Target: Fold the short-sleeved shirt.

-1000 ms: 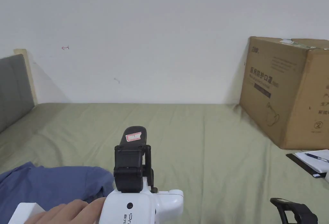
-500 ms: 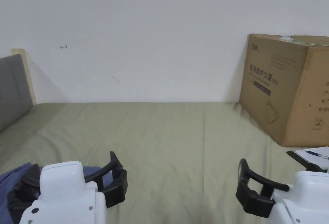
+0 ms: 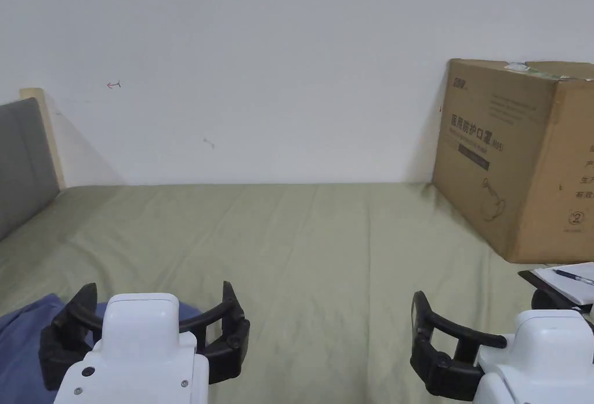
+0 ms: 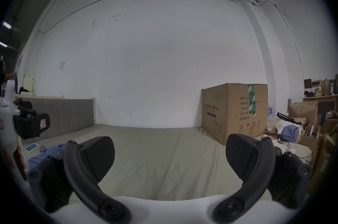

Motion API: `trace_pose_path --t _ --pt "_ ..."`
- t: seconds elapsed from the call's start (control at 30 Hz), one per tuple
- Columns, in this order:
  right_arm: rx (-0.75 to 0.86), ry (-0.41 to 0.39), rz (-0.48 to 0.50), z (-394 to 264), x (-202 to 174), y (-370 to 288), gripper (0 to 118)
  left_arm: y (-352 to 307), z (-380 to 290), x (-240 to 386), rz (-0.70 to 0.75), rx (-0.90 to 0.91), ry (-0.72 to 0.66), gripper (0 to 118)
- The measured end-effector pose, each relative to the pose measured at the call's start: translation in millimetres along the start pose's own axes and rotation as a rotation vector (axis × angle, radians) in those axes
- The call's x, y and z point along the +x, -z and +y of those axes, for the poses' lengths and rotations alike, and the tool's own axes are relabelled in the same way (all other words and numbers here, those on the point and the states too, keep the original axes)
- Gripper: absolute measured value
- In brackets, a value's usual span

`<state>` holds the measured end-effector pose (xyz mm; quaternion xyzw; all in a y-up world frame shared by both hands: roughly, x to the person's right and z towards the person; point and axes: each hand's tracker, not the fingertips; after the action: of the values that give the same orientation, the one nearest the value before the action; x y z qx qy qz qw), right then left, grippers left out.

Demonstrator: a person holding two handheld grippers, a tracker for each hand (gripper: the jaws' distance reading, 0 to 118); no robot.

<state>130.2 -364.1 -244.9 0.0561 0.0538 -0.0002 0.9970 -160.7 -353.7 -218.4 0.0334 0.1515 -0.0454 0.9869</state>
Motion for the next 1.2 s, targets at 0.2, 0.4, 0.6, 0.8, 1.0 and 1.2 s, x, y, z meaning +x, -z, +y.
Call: trace_pose_path --t 0.2,0.4,0.6,0.8,1.0,1.2 --pt "-0.039 0.031 -0.014 1 5 3 118 -2 3 1 0.005 -0.006 -0.018 118" --pt "-0.041 -0.008 -0.026 2 4 3 118 -3 7 2 0.001 0.003 0.005 118" --pt "-0.024 -0.013 -0.037 13 6 -2 46 -5 16 -1 -0.043 -0.008 -0.001 59" --pt "-0.063 0.000 -0.061 23 13 -4 0 5 7 7 -0.028 -0.061 -0.011 0" --pt "-0.097 0.011 -0.070 19 9 5 0 4 5 -8 -0.010 -0.067 -0.022 0" --pt "-0.111 0.017 0.137 18 -65 34 0 -10 2 -84 0.188 -0.097 0.006 0"
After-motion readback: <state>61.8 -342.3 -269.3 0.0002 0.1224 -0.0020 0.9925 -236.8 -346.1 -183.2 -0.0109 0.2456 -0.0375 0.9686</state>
